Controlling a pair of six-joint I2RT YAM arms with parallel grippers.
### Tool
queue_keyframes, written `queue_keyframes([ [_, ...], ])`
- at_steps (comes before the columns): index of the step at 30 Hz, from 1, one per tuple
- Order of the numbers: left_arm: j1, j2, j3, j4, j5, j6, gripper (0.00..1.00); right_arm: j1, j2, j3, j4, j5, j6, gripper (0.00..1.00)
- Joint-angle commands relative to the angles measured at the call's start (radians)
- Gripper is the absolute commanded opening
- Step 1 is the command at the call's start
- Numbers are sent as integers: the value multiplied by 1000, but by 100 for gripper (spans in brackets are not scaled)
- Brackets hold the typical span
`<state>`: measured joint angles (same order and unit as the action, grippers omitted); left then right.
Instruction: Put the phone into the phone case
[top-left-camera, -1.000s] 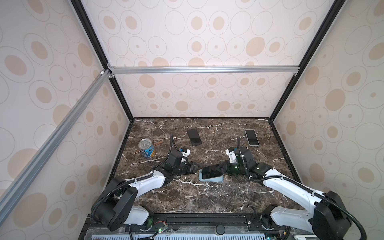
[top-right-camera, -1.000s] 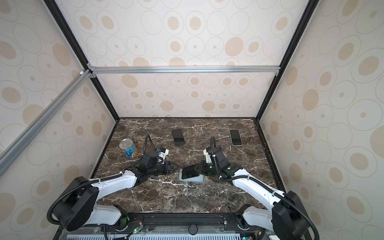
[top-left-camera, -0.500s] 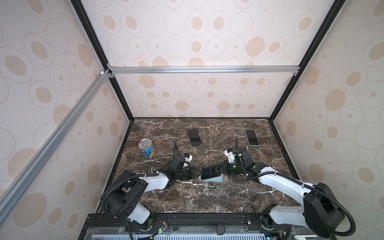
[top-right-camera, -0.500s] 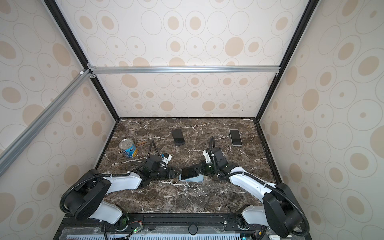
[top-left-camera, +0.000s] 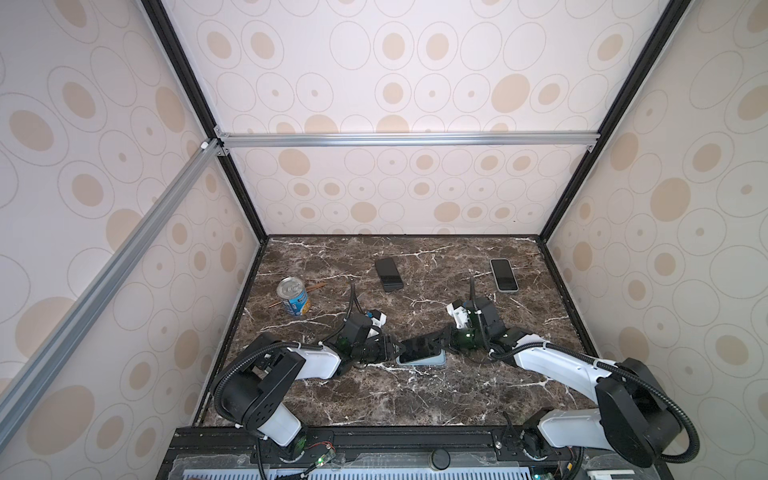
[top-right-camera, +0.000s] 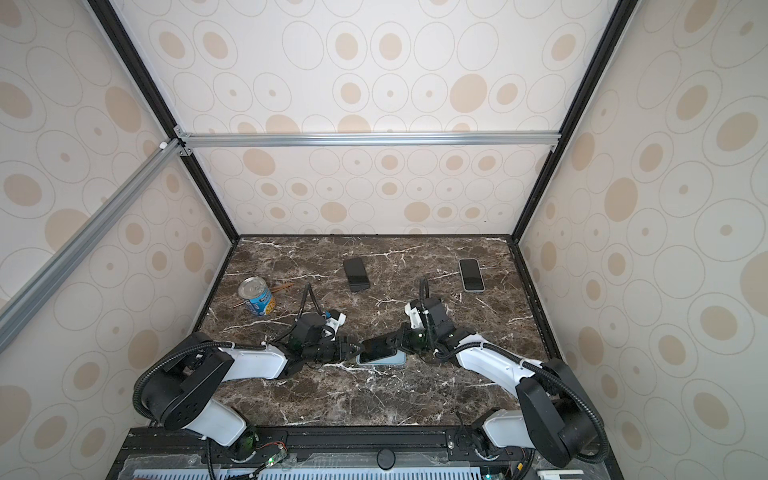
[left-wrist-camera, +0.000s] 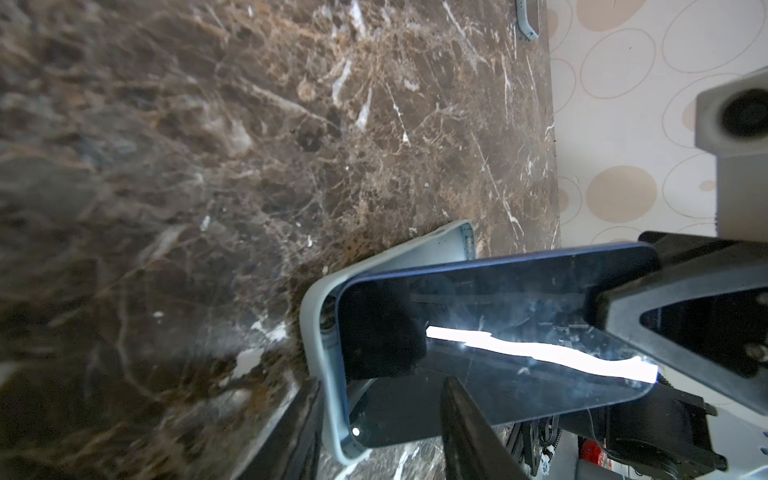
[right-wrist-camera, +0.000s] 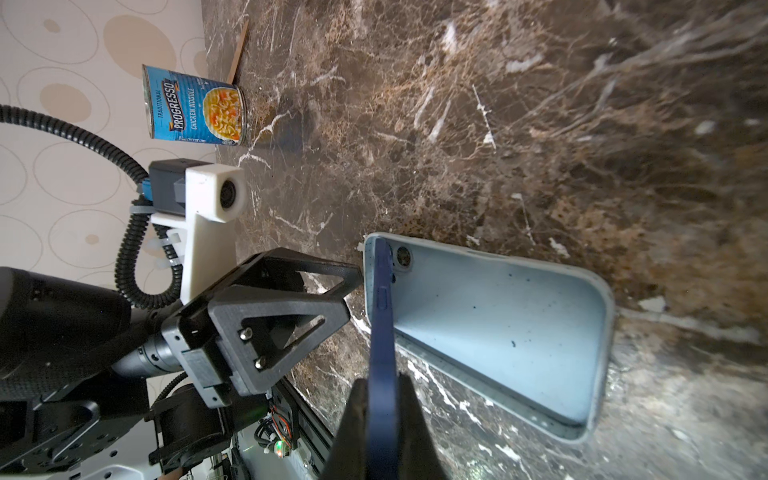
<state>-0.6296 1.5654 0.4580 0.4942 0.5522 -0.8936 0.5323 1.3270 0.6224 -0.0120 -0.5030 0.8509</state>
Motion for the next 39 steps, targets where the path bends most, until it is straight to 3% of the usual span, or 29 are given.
queue_keyframes([
  [1,-7,10,-21,59,7,-29,45,-4,25,-7,-8,-10,-7,0],
  [14,-7,25,-20,47,31,-12,46,-4,138,-7,39,-75,-21,0],
  [24,-7,27,7,-20,-7,34,43,-4,182,-43,65,-50,-30,0],
  [33,-7,-4,-20,-112,-154,68,45,-5,186,-16,-32,27,-96,10],
  [39,-7,-11,-32,-139,-200,93,45,-4,161,48,-129,52,-133,25],
])
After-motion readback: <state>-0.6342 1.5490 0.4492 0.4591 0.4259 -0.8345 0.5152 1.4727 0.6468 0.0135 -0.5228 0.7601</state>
